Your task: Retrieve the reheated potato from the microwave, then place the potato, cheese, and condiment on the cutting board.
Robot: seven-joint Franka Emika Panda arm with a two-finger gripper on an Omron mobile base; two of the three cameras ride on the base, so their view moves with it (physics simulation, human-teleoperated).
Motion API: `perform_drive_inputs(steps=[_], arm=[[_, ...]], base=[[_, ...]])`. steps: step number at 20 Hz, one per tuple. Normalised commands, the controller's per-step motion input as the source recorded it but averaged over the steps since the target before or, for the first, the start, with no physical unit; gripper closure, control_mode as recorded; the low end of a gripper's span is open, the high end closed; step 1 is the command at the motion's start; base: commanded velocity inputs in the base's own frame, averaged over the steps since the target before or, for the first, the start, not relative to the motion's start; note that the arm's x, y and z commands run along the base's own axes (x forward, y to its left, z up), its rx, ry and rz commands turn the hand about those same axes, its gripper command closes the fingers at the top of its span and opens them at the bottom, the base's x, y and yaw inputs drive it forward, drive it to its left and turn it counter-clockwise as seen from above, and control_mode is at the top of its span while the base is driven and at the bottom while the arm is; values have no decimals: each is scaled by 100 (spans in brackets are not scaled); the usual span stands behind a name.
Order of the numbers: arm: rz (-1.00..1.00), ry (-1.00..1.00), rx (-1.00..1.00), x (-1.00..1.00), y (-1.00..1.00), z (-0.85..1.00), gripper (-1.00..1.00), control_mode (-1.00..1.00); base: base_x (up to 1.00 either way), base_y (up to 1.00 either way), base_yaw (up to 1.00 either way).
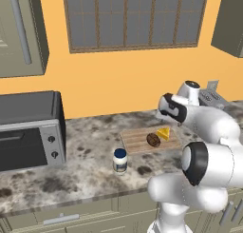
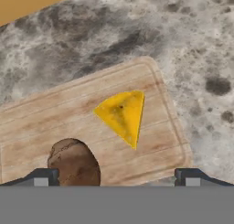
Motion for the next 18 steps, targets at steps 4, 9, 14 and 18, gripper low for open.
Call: perform_drive_inputs(steps=[4, 9, 14, 18], arm=[[0, 0, 0, -100, 67, 71, -100, -100], [6, 1, 0, -91, 92, 50, -100, -100], [17, 0, 0, -70, 100, 13, -100, -100], [20, 0, -3, -51, 94, 10, -100, -100]], base=[[0, 0, 0], [0, 0, 0], [0, 0, 0], [0, 0, 0]])
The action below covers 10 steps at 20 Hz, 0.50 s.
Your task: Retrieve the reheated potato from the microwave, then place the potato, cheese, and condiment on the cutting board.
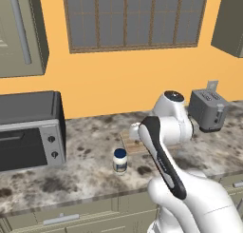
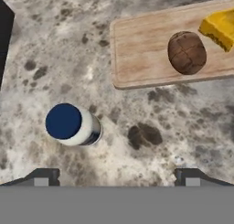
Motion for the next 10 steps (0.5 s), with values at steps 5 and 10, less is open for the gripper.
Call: perform_drive_inputs(steps=[5, 10], arm=[[19, -4, -5, -6, 57, 15, -100, -100], [15, -8, -7, 0, 27, 8, -100, -100]], base=[[0, 0, 0], [0, 0, 0]])
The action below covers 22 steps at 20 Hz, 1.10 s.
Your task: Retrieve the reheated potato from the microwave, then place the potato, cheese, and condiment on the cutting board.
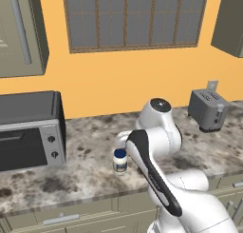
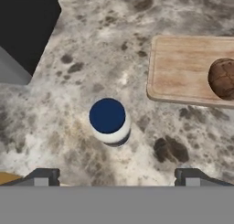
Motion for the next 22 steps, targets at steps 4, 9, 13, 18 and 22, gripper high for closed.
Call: perform_drive_inputs(steps=[4, 9, 13, 18, 22], arm=[[10, -3, -8, 0, 3, 0, -100, -100], [8, 0, -4, 6, 1, -3, -100, -100], [7, 0, 0, 20, 3, -12, -100, -100], [5, 1, 0, 23, 8, -27, -100, -100], [4, 4, 0, 20, 16, -30, -100, -100]], base=[[0, 0, 0], [0, 0, 0], [0, 0, 0], [0, 0, 0], [0, 0, 0]])
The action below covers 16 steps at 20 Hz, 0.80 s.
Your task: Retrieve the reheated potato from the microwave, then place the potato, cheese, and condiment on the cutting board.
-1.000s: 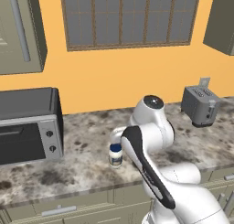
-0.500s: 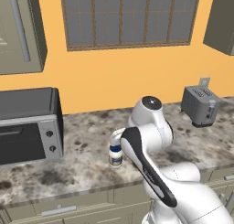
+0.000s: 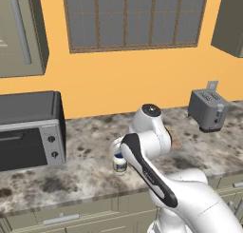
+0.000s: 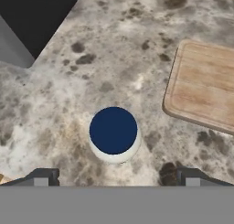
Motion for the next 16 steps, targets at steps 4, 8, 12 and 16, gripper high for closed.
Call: perform_drive_inputs(steps=[4, 8, 12, 16], arm=[[1, 4, -1, 6, 8, -25, -100, -100], [0, 5, -2, 8, 5, -33, -100, -100], [1, 4, -1, 19, 7, -29, -100, -100], [1, 2, 0, 26, 11, -19, -100, -100]], base=[[0, 0, 0], [0, 0, 0], [0, 0, 0], [0, 0, 0]])
